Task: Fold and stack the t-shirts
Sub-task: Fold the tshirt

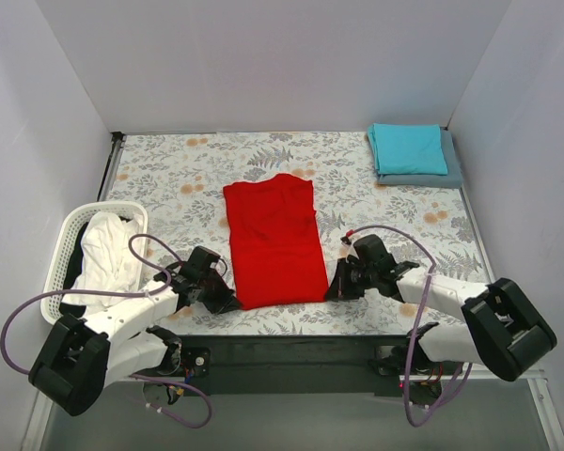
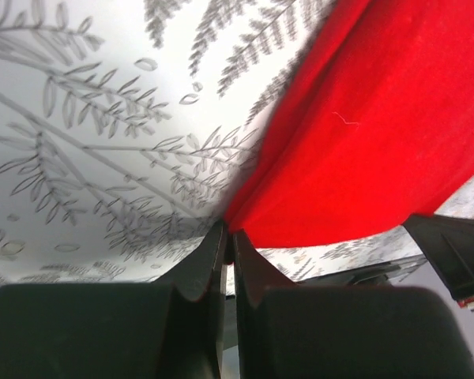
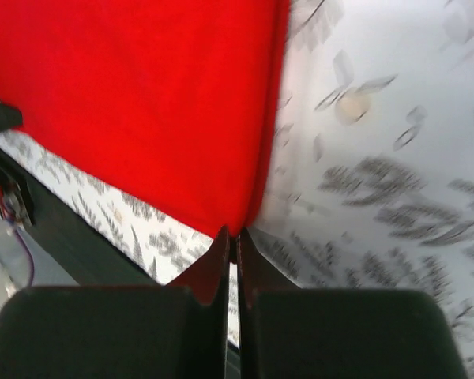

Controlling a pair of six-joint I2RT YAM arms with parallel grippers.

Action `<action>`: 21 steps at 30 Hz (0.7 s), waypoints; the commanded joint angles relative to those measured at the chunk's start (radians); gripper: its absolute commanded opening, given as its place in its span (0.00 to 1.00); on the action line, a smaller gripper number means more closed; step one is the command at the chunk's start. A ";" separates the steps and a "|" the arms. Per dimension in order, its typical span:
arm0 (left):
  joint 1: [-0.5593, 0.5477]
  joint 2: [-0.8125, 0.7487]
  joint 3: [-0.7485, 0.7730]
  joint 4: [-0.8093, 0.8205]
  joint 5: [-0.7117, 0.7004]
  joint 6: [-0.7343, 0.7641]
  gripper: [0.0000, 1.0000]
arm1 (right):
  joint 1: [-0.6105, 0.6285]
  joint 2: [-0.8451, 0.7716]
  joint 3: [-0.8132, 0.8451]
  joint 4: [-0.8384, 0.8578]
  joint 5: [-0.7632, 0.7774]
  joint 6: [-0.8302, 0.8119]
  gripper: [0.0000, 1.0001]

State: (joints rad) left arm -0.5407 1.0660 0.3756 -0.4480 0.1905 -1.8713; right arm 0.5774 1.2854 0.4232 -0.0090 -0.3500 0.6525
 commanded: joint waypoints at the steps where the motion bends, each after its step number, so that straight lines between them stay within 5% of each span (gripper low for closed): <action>1: -0.013 -0.024 0.037 -0.170 -0.026 0.054 0.00 | 0.085 -0.096 -0.058 -0.063 0.037 0.024 0.01; 8: -0.065 -0.159 0.097 -0.332 -0.003 0.047 0.00 | 0.309 -0.281 -0.080 -0.169 0.180 0.157 0.01; 13: -0.064 -0.112 0.238 -0.362 -0.089 0.080 0.00 | 0.306 -0.302 0.043 -0.275 0.301 0.109 0.01; 21: -0.007 0.043 0.436 -0.261 -0.095 0.149 0.00 | 0.182 -0.109 0.365 -0.341 0.312 -0.046 0.01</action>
State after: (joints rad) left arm -0.5812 1.0698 0.7303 -0.7551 0.1173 -1.7683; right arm 0.8124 1.1137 0.6804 -0.3248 -0.0692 0.6903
